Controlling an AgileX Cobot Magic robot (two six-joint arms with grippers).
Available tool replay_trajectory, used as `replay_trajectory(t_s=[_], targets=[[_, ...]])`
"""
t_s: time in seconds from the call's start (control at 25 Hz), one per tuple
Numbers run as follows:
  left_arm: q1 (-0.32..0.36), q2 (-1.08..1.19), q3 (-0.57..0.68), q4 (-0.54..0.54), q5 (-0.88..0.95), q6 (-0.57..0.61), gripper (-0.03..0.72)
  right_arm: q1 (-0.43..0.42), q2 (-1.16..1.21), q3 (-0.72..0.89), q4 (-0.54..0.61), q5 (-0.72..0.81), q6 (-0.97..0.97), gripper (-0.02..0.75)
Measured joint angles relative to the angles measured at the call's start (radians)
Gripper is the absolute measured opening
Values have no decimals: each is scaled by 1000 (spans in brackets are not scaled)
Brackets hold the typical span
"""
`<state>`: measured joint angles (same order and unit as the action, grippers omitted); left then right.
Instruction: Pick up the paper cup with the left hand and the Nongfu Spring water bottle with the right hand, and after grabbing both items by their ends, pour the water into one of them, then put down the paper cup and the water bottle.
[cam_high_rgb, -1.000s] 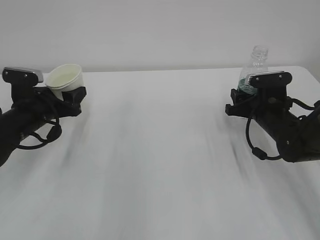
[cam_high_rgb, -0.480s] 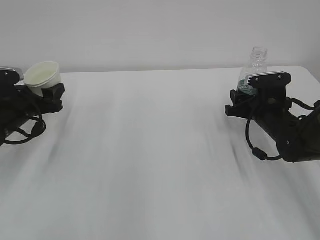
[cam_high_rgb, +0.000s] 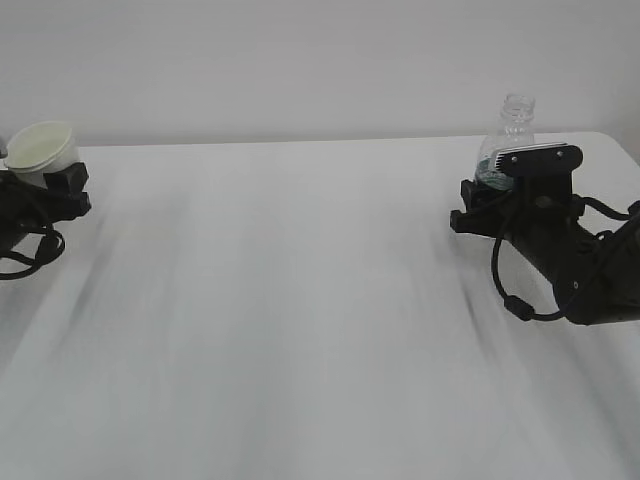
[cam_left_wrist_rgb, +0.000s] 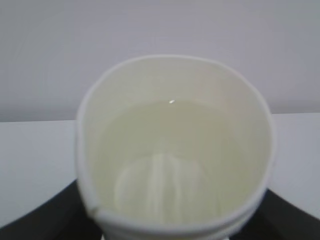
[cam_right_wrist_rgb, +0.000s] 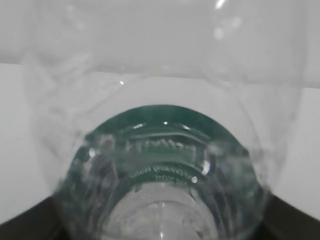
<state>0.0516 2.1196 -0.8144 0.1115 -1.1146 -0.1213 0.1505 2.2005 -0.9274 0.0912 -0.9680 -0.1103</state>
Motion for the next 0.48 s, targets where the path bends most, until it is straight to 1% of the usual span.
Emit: replay_trajectory(t_s=[0.48], targets=[[0,80,0,-7,-1,15,471,0,0,0,0,7,0,465]])
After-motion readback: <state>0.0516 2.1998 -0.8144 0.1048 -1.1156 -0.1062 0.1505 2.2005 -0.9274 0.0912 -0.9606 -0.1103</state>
